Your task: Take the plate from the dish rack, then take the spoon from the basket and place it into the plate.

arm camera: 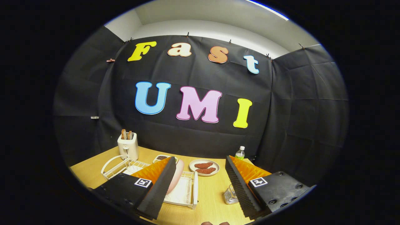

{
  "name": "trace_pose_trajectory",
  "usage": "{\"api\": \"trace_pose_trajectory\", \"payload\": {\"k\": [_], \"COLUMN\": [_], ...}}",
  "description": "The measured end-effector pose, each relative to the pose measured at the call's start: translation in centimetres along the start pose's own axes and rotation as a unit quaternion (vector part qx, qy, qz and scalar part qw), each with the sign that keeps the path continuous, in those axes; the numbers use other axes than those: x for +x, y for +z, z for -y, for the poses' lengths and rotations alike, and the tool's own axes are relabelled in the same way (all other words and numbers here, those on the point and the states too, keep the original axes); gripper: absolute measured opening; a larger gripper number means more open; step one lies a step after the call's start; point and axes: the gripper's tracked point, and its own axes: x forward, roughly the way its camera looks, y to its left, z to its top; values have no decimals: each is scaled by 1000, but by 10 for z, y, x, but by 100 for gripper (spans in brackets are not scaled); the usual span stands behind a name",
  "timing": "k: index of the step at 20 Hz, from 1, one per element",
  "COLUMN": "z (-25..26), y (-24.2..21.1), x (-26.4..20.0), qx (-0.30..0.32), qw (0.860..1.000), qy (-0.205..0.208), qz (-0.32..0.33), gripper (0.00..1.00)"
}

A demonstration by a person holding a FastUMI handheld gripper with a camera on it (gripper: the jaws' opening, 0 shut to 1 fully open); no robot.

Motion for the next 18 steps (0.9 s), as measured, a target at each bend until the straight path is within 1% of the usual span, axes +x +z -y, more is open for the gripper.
{"api": "trace_pose_trajectory", "payload": {"k": [12, 18], "z": [-40, -55], "y": [-4, -25], "x": [47, 94], "qx": [-21, -44], "qw": [998, 995], "qy": [32, 23], "qz": [-41, -90], "gripper": [98, 98]}}
